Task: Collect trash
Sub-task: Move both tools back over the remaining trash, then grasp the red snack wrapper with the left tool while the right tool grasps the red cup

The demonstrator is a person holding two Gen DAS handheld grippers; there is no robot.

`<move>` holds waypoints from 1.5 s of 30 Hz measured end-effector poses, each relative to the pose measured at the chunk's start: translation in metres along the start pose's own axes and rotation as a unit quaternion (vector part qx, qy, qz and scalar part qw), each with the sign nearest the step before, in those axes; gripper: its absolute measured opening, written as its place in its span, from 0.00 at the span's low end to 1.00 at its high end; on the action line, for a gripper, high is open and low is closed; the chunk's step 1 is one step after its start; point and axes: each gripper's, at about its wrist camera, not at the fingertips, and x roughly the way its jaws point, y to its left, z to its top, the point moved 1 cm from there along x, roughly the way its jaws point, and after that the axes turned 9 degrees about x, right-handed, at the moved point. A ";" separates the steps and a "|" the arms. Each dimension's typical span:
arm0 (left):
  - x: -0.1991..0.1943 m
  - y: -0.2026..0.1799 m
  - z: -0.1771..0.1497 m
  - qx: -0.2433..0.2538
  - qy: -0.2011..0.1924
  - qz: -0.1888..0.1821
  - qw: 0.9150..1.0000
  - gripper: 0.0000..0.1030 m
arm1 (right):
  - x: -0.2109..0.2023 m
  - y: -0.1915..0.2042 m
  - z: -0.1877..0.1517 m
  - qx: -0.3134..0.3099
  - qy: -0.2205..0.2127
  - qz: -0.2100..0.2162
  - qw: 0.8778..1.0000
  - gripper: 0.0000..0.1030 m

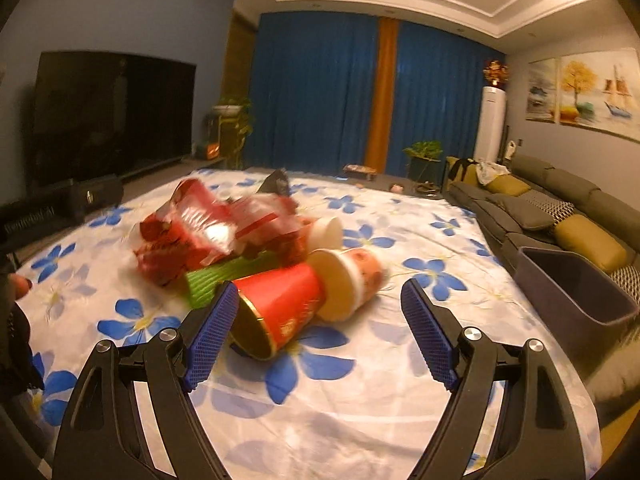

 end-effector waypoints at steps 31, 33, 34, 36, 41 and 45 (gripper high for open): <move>0.041 0.000 -0.001 0.009 0.030 -0.028 0.999 0.88 | 0.045 0.016 -0.005 -0.039 0.070 -0.017 0.997 0.06; 0.046 -0.003 -0.001 0.013 0.034 -0.030 0.999 0.87 | 0.040 0.012 -0.005 -0.031 0.065 -0.017 0.997 0.04; 0.051 -0.005 0.000 0.015 0.037 -0.033 0.999 0.86 | 0.038 0.009 -0.005 -0.026 0.065 -0.015 0.997 0.04; 0.057 -0.006 0.001 0.016 0.043 -0.036 0.998 0.83 | 0.033 0.003 -0.006 -0.011 0.064 -0.010 0.998 0.04; 0.074 -0.013 0.001 0.017 0.060 -0.041 0.997 0.76 | 0.015 -0.009 -0.005 0.012 0.053 0.002 0.998 0.04; 0.087 -0.015 -0.001 0.014 0.077 -0.051 0.996 0.63 | 0.001 -0.020 -0.004 0.027 0.045 0.006 0.999 0.04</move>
